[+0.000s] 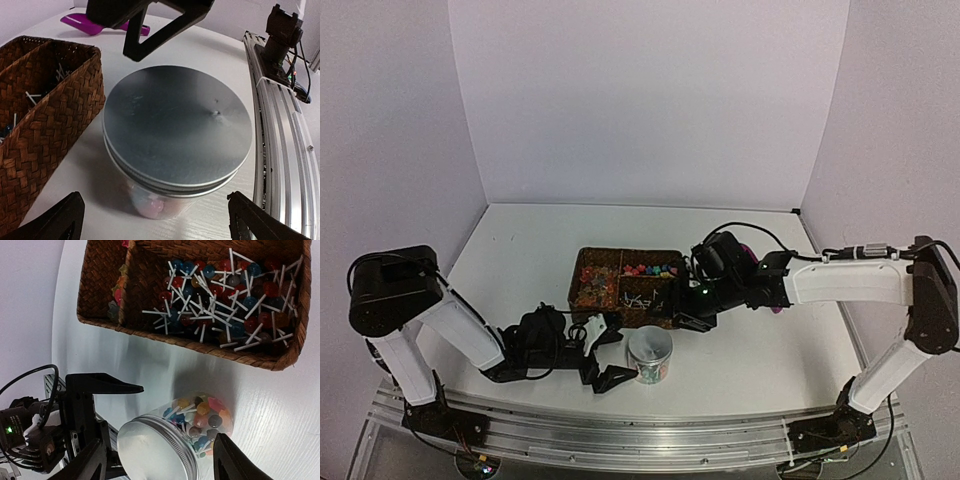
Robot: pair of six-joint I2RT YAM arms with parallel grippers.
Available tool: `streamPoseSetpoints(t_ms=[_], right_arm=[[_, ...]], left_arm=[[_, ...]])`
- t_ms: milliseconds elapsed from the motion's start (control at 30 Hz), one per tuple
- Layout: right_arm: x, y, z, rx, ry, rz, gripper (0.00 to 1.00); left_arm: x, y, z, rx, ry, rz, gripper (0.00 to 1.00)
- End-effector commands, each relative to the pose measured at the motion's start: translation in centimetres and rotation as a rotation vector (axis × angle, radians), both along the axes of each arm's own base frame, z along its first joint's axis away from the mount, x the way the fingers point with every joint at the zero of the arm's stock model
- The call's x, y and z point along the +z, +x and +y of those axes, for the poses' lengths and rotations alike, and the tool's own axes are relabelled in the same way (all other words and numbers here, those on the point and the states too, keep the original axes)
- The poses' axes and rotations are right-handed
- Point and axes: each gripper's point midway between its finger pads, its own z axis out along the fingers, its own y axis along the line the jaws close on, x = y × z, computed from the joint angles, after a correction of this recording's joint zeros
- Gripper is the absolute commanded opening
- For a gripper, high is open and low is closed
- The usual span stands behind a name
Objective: Pack the candies
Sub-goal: Screw the bottle lid onto the packing bottle.
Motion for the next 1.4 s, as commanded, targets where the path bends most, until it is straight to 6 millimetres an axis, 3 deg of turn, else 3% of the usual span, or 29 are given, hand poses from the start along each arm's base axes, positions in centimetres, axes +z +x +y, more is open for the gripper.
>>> streamPoseSetpoints(t_ms=[0, 100, 300, 433, 567, 767, 967, 1233, 1367], right_arm=[[0.1, -0.3, -0.2, -0.016, 0.047, 0.035, 0.69], [0.2, -0.5, -0.1, -0.008, 0.061, 0.045, 0.69], [-0.7, -0.6, 0.0, 0.010, 0.089, 0.061, 0.68], [-0.8, -0.4, 0.2, 0.017, 0.111, 0.070, 0.67], [-0.1, -0.1, 0.4, 0.017, 0.134, 0.064, 0.67], [-0.3, -0.3, 0.5, 0.036, 0.145, 0.073, 0.68], [-1.0, -0.4, -0.5, 0.008, 0.128, 0.089, 0.64], [-2.2, -0.9, -1.0, -0.002, 0.108, 0.117, 0.56], [-3.0, -1.5, -1.2, 0.005, 0.100, 0.148, 0.53]], left_arm=[[1.2, -0.7, -1.6, -0.081, -0.147, -0.042, 1.00], [0.9, -1.4, -1.4, -0.113, -0.165, -0.049, 1.00], [1.3, 1.4, -2.0, -0.014, -0.197, -0.085, 1.00], [0.2, -0.3, -3.7, -0.130, -0.191, -0.022, 1.00], [-1.2, 2.2, -3.7, 0.015, -0.159, 0.014, 1.00], [-0.8, 2.2, -4.6, -0.008, -0.193, 0.001, 0.99], [-0.7, 3.0, -4.9, 0.016, -0.194, -0.040, 0.91], [-0.1, 3.5, -5.6, 0.017, -0.198, -0.109, 0.95], [0.1, 2.7, -5.9, -0.036, -0.205, -0.130, 0.96]])
